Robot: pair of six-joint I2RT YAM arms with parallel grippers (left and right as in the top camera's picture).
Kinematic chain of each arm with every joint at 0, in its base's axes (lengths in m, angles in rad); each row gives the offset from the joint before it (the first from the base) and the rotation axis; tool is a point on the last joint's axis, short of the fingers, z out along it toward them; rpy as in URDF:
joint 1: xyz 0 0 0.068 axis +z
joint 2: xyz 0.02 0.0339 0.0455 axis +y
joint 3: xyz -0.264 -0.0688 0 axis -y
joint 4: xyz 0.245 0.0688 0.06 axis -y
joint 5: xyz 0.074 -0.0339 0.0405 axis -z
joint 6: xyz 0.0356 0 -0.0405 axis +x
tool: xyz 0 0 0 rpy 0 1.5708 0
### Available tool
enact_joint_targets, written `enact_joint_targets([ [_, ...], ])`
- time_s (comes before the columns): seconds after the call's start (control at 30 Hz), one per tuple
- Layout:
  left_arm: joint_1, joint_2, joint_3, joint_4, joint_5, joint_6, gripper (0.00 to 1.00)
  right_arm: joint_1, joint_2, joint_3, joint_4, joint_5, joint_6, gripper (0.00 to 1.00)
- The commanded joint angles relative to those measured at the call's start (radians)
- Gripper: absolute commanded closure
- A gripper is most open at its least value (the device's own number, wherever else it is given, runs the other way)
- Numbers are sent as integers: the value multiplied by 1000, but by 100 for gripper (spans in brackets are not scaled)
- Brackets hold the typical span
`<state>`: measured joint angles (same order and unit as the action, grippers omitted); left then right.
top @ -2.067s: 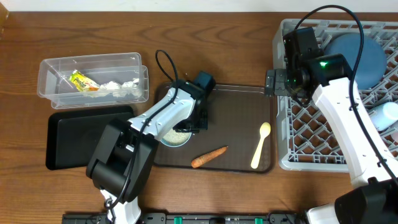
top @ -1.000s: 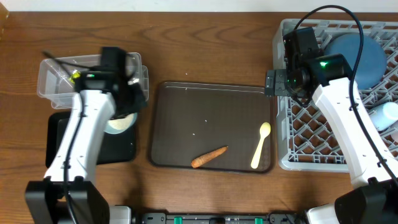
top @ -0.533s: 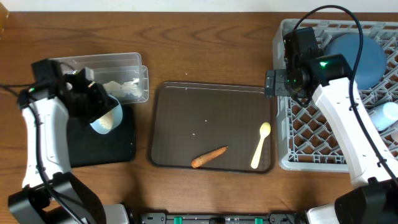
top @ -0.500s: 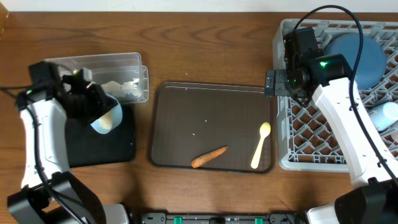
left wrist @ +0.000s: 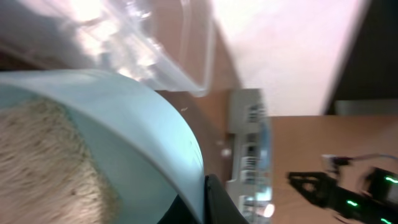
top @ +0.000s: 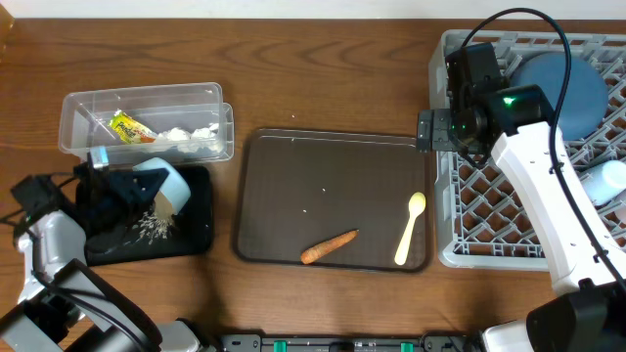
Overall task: Sort waste into correct bins and load items into the dishwasher rack
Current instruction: 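Tilt the white bowl to pour the rice onto the black tray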
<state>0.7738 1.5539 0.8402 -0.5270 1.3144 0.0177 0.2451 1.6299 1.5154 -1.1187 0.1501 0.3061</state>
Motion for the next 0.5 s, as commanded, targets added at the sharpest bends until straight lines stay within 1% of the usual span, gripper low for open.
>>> enact_joint_targets([
  [0.0, 42, -5, -22, 42, 258, 23, 94, -3, 5, 8, -1, 3, -8, 1],
  [0.2, 80, -5, -23, 42, 258, 23, 94, -3, 5, 8, 0, 4, -8, 1],
  [0.47, 84, -5, -23, 43, 258, 24, 94, -3, 5, 8, 0, 5, -8, 1],
])
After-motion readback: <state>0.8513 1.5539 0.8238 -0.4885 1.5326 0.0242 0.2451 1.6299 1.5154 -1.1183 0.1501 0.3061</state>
